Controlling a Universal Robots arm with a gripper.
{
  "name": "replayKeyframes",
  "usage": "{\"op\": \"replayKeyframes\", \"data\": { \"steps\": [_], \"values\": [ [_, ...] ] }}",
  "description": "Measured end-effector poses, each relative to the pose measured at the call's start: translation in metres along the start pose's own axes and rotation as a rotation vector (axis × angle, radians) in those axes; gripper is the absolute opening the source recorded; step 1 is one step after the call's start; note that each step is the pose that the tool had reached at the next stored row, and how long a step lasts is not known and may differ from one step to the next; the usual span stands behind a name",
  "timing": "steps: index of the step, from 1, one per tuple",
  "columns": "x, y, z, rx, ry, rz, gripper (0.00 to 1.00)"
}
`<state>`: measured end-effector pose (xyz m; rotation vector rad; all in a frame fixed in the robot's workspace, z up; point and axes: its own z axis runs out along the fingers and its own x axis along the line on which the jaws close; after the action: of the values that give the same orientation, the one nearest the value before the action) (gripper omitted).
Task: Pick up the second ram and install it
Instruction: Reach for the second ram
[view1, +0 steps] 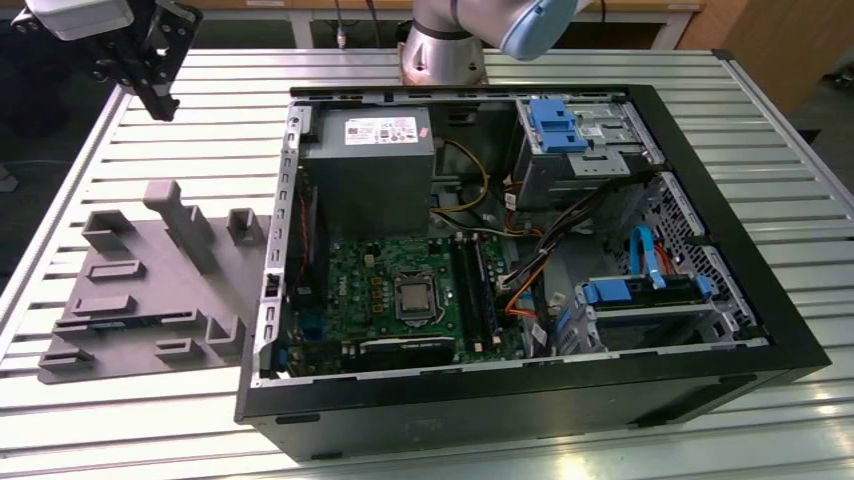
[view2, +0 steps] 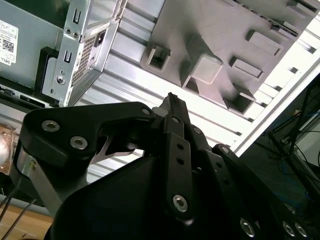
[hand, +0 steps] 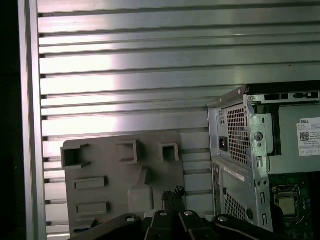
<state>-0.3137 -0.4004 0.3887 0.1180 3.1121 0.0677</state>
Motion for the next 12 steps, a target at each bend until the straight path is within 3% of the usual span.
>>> {"op": "replayKeyframes", "data": {
  "steps": [12],
  "values": [
    [0.0065,-0.0011,0.0002,0.0,0.0,0.0,0.11]
  ]
}}
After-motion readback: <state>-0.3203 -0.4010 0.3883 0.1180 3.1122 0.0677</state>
